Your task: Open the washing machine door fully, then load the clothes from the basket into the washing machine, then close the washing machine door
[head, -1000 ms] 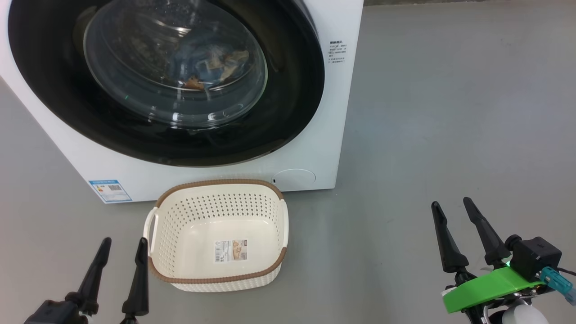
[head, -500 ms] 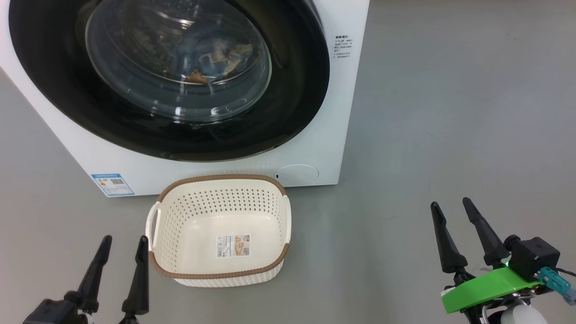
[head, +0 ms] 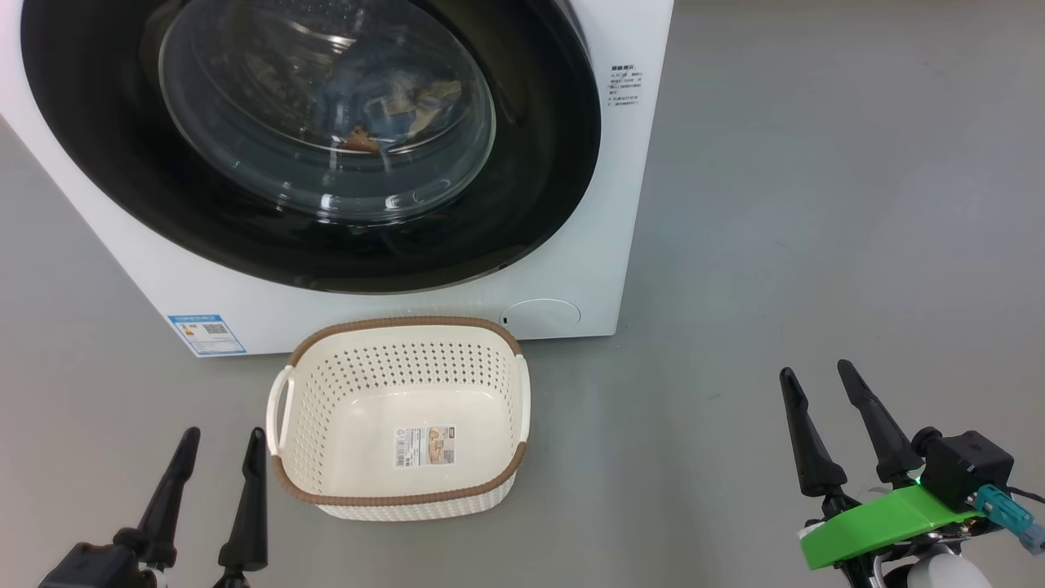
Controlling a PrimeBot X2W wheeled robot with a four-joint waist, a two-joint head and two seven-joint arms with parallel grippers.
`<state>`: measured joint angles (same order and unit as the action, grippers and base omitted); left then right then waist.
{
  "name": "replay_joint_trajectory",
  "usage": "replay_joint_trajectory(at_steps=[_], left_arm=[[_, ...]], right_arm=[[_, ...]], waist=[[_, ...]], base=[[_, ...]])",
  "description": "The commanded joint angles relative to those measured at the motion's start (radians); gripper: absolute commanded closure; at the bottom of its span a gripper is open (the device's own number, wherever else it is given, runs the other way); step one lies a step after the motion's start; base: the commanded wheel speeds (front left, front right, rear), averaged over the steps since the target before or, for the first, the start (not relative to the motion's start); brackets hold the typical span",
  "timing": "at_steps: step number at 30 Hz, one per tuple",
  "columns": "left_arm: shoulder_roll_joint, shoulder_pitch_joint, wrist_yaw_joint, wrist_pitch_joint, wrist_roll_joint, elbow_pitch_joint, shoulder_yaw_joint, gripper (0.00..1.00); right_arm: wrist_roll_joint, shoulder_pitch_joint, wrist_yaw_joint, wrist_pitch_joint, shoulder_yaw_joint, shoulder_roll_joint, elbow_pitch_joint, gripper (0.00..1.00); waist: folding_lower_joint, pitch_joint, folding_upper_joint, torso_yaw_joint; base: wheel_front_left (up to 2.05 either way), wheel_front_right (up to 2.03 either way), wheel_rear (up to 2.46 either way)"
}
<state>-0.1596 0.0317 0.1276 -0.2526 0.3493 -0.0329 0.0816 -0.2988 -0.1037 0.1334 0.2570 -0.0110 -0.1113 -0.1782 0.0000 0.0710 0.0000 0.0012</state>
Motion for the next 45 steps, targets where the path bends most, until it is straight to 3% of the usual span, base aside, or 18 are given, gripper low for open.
replay_joint_trajectory(at_steps=[1,23,24,31,34,45], left_arm=[[-0.018,-0.036,0.003,-0.009,-0.001,0.02,-0.039,0.0],[-0.019,-0.037,0.003,-0.009,-0.004,0.015,-0.035,0.0],[0.001,0.0,0.0,0.0,0.0,-0.004,-0.001,1.0],[0.031,0.013,0.0,0.011,0.028,-0.058,0.012,1.0],[0.031,0.009,0.0,0.02,0.072,-0.062,0.008,1.0],[0.032,-0.005,0.0,0.043,0.179,-0.078,-0.001,1.0]], right_arm=[[0.01,-0.027,-0.003,0.005,-0.022,-0.003,0.02,0.0],[0.013,-0.029,-0.003,0.005,-0.023,0.0,0.016,0.0],[0.006,-0.001,0.0,0.0,-0.002,0.001,-0.006,1.0],[-0.023,0.024,0.0,-0.007,-0.005,0.015,-0.06,1.0],[-0.066,0.025,0.0,-0.018,-0.003,0.016,-0.06,1.0],[-0.174,0.021,0.0,-0.046,0.005,0.017,-0.063,1.0]], waist=[[0.0,0.0,0.0,0.0],[0.0,-0.003,0.0,0.004],[0.0,-0.003,0.0,0.005],[0.0002,-0.003,0.0,0.005],[0.0023,-0.008,0.0,0.004],[0.0001,-0.011,0.0,0.004]], base=[[0.0,0.0,0.0],[0.0,0.0,0.0],[0.0,0.0,0.0],[0.0,0.0,0.0],[0.0,0.0,0.0],[0.0,0.0,0.0]])
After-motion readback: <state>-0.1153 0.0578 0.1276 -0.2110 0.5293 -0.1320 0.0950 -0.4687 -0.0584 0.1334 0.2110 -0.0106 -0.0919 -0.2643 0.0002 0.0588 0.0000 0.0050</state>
